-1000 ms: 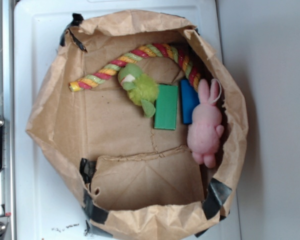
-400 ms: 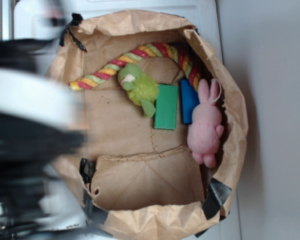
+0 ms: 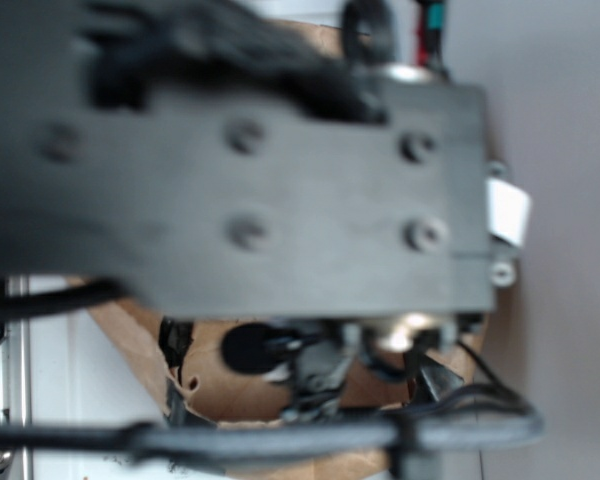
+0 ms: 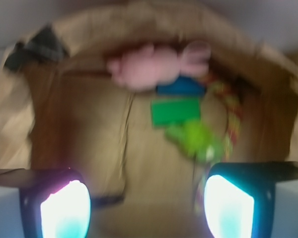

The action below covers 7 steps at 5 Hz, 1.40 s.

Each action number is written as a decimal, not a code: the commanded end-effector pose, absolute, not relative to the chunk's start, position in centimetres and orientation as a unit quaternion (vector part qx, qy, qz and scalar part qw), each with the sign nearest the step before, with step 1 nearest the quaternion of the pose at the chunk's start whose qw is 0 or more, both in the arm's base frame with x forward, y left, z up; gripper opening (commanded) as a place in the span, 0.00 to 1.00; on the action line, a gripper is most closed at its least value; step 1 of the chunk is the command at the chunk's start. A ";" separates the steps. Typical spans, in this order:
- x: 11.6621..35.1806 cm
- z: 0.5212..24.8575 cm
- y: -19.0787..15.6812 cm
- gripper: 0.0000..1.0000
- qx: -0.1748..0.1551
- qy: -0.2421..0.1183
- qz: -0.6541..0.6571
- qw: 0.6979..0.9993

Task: Grab the multicolored rope.

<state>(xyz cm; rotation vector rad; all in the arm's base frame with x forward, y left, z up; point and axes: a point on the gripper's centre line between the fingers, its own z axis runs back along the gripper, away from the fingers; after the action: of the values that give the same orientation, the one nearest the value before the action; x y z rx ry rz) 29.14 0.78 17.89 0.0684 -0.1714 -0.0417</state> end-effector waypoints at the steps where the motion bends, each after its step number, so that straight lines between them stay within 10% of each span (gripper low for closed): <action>1: 29.1 16.4 2.8 1.00 0.037 -0.115 -0.047 0.992; 7: 22.5 13.0 5.6 1.00 0.041 -0.053 0.021 0.998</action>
<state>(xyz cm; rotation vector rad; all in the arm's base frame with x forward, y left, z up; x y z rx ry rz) 21.90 5.60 11.84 0.0711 -0.0759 0.0401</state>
